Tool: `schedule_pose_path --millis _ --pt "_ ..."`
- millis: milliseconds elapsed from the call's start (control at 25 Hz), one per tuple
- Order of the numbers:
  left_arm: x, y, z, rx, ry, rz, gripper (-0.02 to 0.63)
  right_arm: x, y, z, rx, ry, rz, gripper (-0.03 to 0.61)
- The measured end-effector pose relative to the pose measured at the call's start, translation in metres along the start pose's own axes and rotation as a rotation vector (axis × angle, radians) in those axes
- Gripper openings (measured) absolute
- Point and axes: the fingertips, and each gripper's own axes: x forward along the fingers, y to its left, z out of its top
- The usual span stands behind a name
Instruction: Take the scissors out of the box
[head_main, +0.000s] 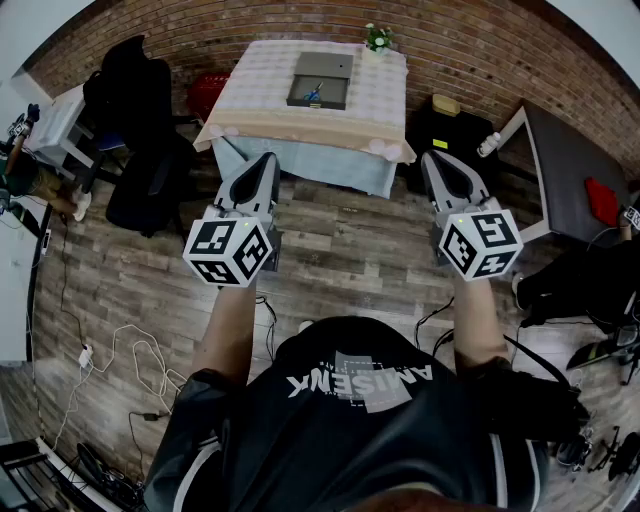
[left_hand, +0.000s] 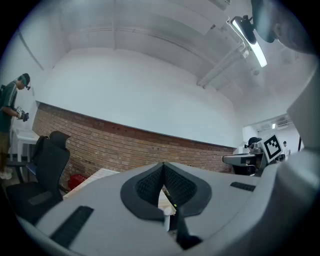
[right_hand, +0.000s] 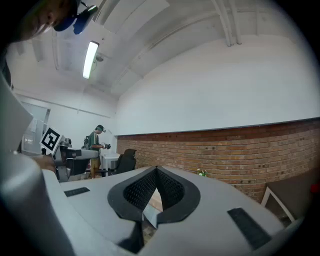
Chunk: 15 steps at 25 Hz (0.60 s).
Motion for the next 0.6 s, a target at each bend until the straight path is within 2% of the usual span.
schedule_pose_path --millis 400,600 --pt "0.0024 -0.0009 -0.0028 -0.015 0.017 -0.025 0.012 0.006 0.0024 -0.0005 0.005 -0.003 -0.008 0.04" --pt "0.0001 0.0022 -0.0033 -0.015 0.027 -0.042 0.012 0.0068 0.005 0.0034 0.043 -0.024 -0.015 0.041"
